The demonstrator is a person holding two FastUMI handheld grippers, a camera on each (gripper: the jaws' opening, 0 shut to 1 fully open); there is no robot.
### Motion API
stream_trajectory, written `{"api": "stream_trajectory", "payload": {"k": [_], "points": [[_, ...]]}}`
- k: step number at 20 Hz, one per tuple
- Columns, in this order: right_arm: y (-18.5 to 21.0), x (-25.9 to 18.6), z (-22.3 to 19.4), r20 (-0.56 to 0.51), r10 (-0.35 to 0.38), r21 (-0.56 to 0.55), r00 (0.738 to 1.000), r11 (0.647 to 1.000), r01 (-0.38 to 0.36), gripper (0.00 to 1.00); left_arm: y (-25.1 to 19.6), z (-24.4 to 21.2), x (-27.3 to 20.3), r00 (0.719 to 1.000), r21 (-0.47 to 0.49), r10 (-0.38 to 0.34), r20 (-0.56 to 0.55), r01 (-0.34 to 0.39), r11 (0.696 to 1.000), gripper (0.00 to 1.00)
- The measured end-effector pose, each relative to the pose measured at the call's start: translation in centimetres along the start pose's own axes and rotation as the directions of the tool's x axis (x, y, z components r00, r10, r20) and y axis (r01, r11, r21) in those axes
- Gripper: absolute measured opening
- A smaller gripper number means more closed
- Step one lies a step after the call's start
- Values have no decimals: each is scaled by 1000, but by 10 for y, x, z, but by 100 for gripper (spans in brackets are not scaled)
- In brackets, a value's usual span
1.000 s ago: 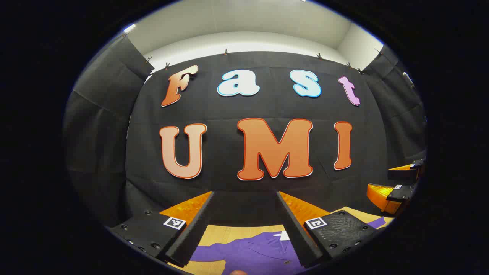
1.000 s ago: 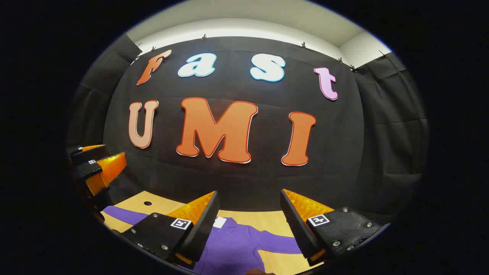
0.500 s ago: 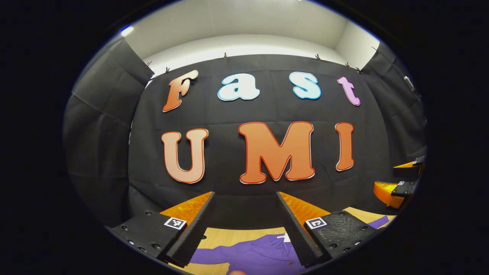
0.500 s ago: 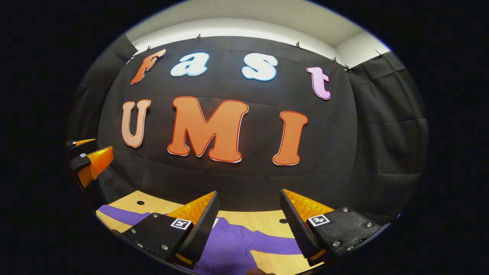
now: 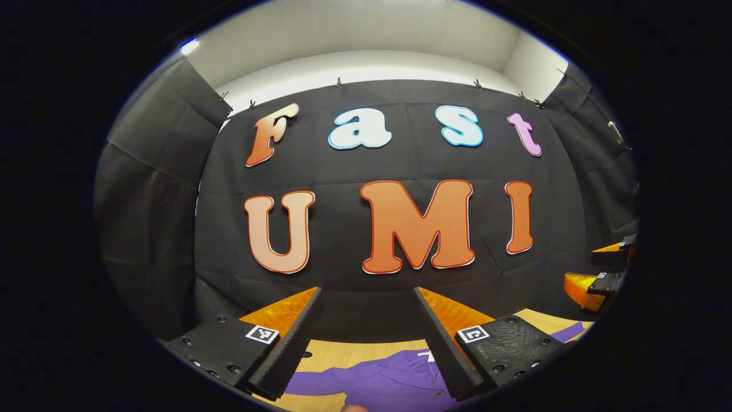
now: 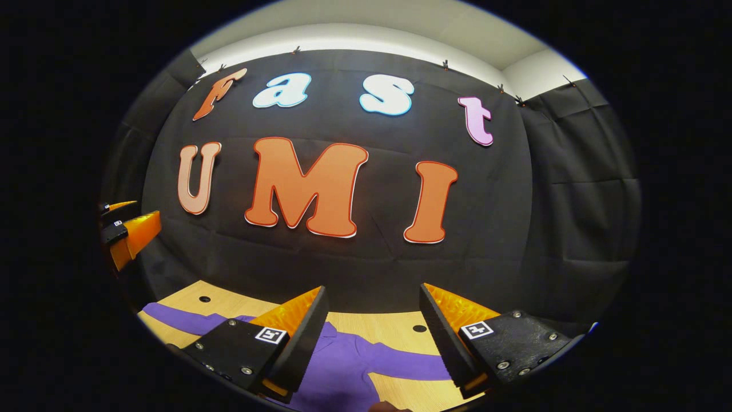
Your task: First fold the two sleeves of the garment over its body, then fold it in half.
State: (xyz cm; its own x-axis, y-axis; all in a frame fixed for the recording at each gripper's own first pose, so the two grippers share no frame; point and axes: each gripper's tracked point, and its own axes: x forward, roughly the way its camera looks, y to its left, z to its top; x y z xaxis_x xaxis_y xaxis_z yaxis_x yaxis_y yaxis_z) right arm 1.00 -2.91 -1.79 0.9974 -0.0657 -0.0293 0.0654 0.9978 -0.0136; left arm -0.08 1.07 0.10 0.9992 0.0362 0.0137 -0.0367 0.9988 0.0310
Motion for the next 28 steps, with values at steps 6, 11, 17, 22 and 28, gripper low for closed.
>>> {"api": "stream_trajectory", "payload": {"k": [6,11,17,22,28], "points": [[-22,8,-17,-33,-37,-13,999,999,37,95,-9,4,-1,1000,7,-10,4,9,1000,97],[-51,15,-37,-67,-76,-18,995,997,75,95,-33,-4,-1,999,15,-30,-28,31,999,97],[-98,28,-86,-184,-101,31,978,994,108,95,-64,-3,-4,999,47,-27,-36,28,998,97],[-167,40,-135,-281,-180,-12,942,983,185,95,-89,-6,-8,998,57,7,-54,-4,998,96],[-230,51,-180,-363,-216,-30,907,975,220,95,-131,-14,-15,997,88,10,-81,-2,996,100]]}}
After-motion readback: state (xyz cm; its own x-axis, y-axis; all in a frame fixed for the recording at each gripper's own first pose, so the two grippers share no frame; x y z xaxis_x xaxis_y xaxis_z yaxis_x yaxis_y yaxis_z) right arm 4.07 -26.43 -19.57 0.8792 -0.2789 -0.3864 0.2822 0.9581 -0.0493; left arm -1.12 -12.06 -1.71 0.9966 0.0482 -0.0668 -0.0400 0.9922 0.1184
